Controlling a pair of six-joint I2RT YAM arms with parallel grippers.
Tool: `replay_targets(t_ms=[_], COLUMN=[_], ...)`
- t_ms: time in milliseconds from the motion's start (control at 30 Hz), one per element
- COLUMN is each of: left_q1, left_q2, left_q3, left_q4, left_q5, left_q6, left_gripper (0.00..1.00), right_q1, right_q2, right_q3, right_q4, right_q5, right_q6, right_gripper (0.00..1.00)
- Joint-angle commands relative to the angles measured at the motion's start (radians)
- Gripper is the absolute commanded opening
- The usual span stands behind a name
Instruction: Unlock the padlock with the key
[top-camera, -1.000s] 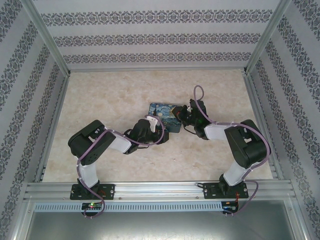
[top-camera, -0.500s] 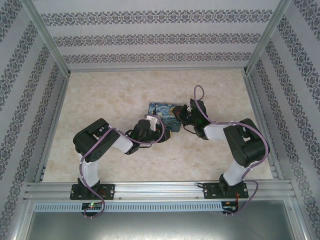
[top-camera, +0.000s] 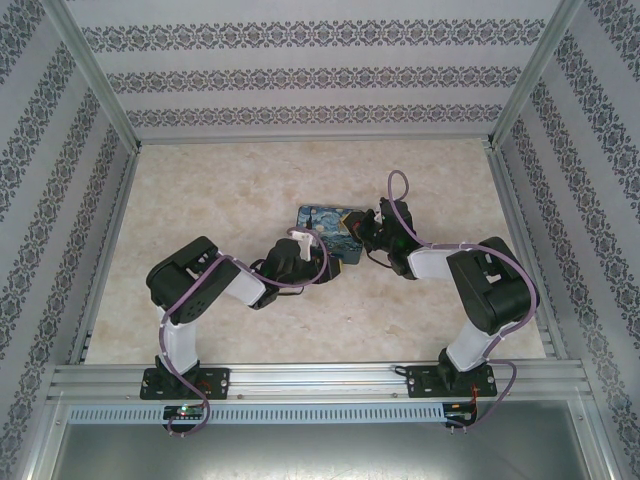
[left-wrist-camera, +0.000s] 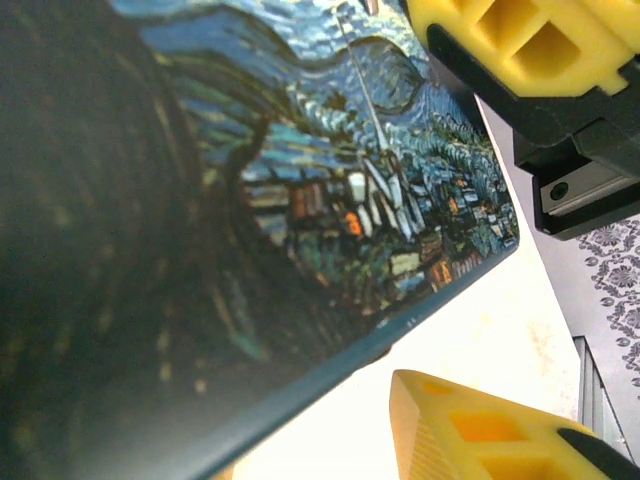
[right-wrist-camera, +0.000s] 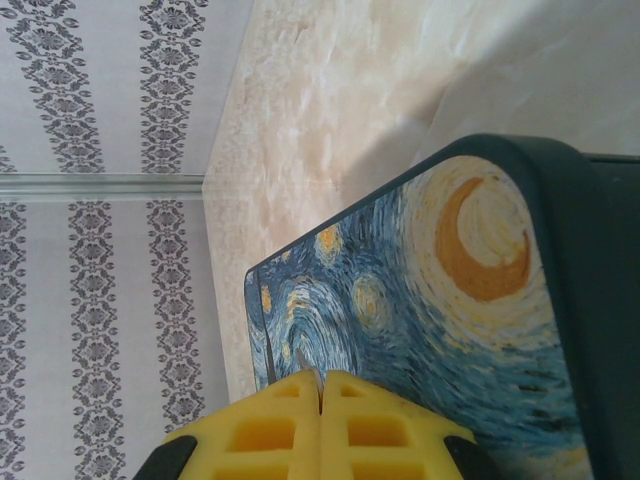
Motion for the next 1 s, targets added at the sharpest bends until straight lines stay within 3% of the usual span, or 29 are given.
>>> replay_targets(t_ms=[0, 433, 667, 967], left_q1=[0.02, 0.026, 0.008, -0.064], left_q2=[0.038, 0.11, 0.163, 0.139], left_q3=[0.022, 0.0, -0.04, -0.052], left_q4=[0.096, 0.263, 0.445, 0.483], left_q5=[0.014, 0.002, -0.078, -0.193], left_q6=[-0.039, -0.167, -0.312, -0.365], left_gripper=[0.47, 0.63, 0.64, 0.63], right_q1=[0.002, 0.003, 0.016, 0.018], right_q2=[0.01, 0.023, 0.033, 0.031], right_q3=[-0.022, -0.025, -0.026, -0.043], right_q4=[0.013, 0.023, 0.039, 0.056], right_q5=[0.006, 0.007, 0.013, 0.019], right_q6=[0.008, 0.013, 0.023, 0.033], right_gripper=[0.0, 0.0, 0.0, 0.0])
